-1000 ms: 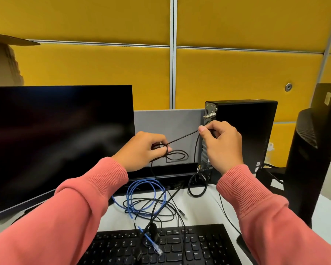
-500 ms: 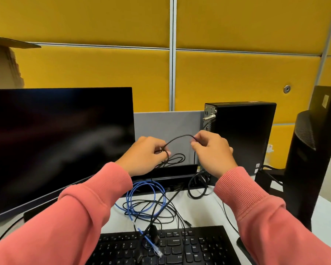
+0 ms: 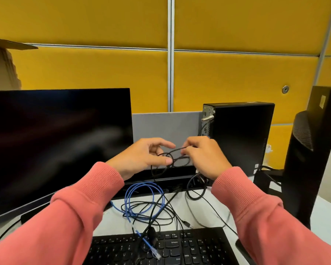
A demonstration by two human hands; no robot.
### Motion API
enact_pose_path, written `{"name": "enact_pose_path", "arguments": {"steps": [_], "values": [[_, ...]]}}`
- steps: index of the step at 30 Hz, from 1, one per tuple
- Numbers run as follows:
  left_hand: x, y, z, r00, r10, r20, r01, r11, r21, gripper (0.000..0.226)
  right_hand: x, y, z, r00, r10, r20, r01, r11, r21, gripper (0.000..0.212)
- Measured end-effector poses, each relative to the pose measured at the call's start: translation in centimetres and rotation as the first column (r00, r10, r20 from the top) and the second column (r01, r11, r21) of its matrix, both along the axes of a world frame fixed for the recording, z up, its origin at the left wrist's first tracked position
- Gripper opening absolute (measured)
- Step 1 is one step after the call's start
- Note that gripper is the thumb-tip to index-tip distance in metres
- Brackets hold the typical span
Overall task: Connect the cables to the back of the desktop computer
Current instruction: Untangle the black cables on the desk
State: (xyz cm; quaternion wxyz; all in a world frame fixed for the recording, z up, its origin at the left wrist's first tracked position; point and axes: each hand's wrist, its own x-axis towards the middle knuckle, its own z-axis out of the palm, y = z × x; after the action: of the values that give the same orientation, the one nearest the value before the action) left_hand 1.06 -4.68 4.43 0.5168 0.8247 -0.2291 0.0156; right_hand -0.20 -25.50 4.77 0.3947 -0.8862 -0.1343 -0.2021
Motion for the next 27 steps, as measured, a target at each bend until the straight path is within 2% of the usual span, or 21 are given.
{"name": "enact_pose_path", "arguments": {"steps": [2,5,9,12,15,17,20,23,25,27], "values": [[-0.2,0.7,-0.9,0.998,-0.025,-0.064,0.023,0.999,-0.029,0.024,0.1,-0.7,0.1,1.000,-0.027,0.008,0.026,0.993,0.119,0.021],[-0.1,1.3,-1.5,0.995,0.073,-0.069,-0.080,0.991,-0.106,0.014,0.2,-1.2,0.0,1.000,-0.005,0.023,0.001,0.984,0.178,0.022],[0.8,2.2,-1.6,0.950,0.271,0.156,-0.280,0.959,0.038,0.011,0.6,-1.0,-0.8,0.996,-0.052,0.076,0.043,0.991,0.124,0.026],[1.0,2.4,-1.9,0.906,0.278,0.318,-0.333,0.934,0.132,0.011,0.9,-1.2,-1.2,0.988,-0.105,0.111,0.085,0.982,0.168,0.027],[0.8,2.0,-1.9,0.846,0.285,0.451,-0.382,0.913,0.139,0.021,1.0,-1.5,-1.6,0.990,-0.094,0.104,0.072,0.978,0.197,0.027],[0.8,1.7,-1.8,0.783,0.279,0.555,-0.438,0.882,0.173,0.026,1.0,-1.4,-2.0,0.998,-0.055,0.040,0.049,0.990,0.132,0.028],[0.6,0.7,-1.7,0.702,0.175,0.690,-0.505,0.806,0.308,0.030,0.8,-1.0,-1.9,0.992,0.039,-0.122,-0.036,0.999,0.026,0.021],[0.3,-0.7,-1.4,0.655,0.100,0.749,-0.562,0.728,0.394,0.032,0.7,0.0,-1.1,0.947,0.198,-0.255,-0.163,0.975,0.152,0.012],[0.3,-1.5,-1.2,0.632,0.078,0.771,-0.569,0.722,0.394,0.031,0.7,0.9,-0.6,0.927,0.234,-0.292,-0.186,0.966,0.182,0.019],[0.4,-1.9,-0.9,0.623,0.075,0.779,-0.551,0.749,0.368,0.030,0.7,1.4,-0.1,0.948,0.186,-0.257,-0.166,0.981,0.098,0.026]]}}
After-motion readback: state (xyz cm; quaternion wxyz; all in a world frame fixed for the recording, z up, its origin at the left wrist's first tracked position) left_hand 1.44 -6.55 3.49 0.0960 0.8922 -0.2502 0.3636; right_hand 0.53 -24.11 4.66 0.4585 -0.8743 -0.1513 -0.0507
